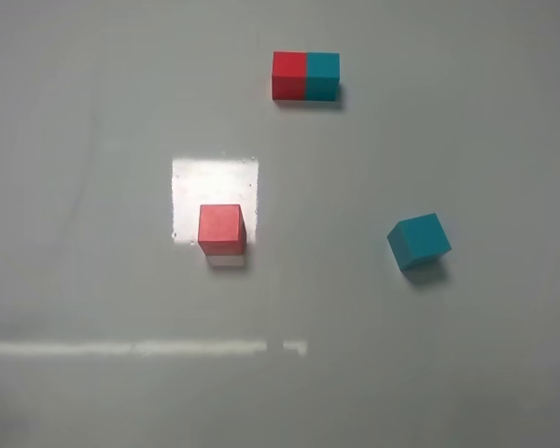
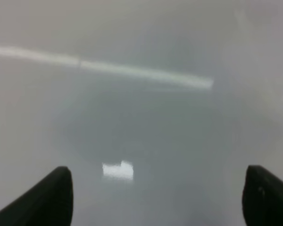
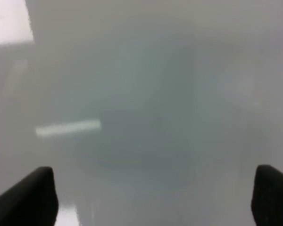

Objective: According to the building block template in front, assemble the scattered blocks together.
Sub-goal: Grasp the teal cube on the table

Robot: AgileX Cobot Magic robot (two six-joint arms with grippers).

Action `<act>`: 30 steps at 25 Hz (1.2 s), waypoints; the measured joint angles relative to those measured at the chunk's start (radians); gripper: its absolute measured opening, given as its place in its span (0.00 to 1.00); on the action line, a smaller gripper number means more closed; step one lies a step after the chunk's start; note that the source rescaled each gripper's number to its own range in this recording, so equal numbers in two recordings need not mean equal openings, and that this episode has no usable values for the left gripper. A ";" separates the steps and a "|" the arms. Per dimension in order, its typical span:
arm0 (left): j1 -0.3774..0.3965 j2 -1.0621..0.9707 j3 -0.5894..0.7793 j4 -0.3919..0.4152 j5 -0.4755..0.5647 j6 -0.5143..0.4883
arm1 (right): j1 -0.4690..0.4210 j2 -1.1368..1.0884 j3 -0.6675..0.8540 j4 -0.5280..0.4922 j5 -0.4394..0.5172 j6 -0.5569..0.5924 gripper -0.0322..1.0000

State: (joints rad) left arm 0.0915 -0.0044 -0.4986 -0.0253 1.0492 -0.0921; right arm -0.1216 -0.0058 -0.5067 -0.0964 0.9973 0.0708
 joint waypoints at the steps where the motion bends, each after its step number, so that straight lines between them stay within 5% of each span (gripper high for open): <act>1: 0.000 0.000 0.000 0.000 0.000 0.000 | 0.000 0.000 0.000 0.000 0.000 0.000 0.89; 30: 0.000 0.000 0.000 0.000 0.000 -0.001 | 0.000 0.000 0.000 0.008 -0.003 -0.035 0.89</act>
State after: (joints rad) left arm 0.0915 -0.0044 -0.4986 -0.0253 1.0492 -0.0929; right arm -0.1216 -0.0058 -0.5067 -0.0883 0.9941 0.0357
